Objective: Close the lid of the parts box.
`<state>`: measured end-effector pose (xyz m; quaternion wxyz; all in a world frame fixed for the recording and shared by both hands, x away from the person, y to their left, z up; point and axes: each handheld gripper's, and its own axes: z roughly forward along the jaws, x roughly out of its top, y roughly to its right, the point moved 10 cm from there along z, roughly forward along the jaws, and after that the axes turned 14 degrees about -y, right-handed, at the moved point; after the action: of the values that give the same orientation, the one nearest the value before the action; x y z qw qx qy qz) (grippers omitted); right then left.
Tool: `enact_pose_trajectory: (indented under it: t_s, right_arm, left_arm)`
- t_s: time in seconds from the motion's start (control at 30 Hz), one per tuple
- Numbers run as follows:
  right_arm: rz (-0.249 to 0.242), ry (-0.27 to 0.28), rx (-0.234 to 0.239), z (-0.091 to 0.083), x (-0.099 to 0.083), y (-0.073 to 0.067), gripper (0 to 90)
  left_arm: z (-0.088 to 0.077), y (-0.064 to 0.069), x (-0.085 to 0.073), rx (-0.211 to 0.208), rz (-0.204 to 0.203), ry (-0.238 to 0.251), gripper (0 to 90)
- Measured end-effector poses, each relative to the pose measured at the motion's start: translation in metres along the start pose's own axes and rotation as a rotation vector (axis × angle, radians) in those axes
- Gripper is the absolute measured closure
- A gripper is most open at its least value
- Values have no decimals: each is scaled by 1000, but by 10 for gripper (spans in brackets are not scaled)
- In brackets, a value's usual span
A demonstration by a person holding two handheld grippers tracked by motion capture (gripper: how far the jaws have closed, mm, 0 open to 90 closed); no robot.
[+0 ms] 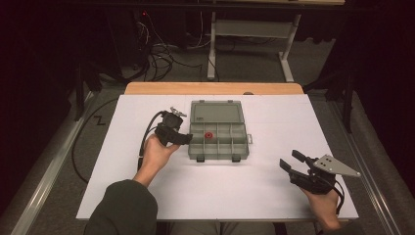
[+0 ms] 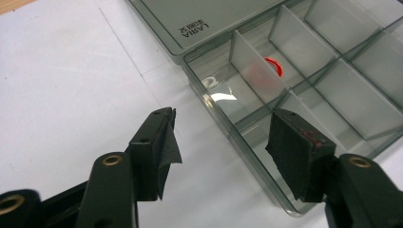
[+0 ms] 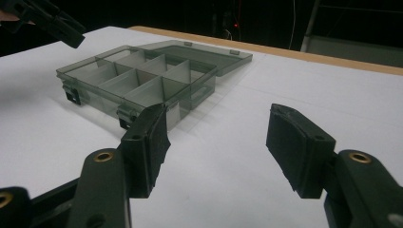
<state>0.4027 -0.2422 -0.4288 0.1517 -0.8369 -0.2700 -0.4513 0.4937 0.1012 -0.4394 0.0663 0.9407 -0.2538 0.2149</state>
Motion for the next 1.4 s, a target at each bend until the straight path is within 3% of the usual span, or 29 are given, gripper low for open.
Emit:
enact_pose_trajectory:
  t_s: [0.57, 1.4]
  right_arm:
    - [-37, -22, 13, 12, 10, -10, 425]
    - [-52, -141, 58, 51, 31, -30, 518]
  left_arm:
    - [9, -7, 7, -23, -44, 1, 425]
    - [10, -8, 27, -19, -37, 1, 426]
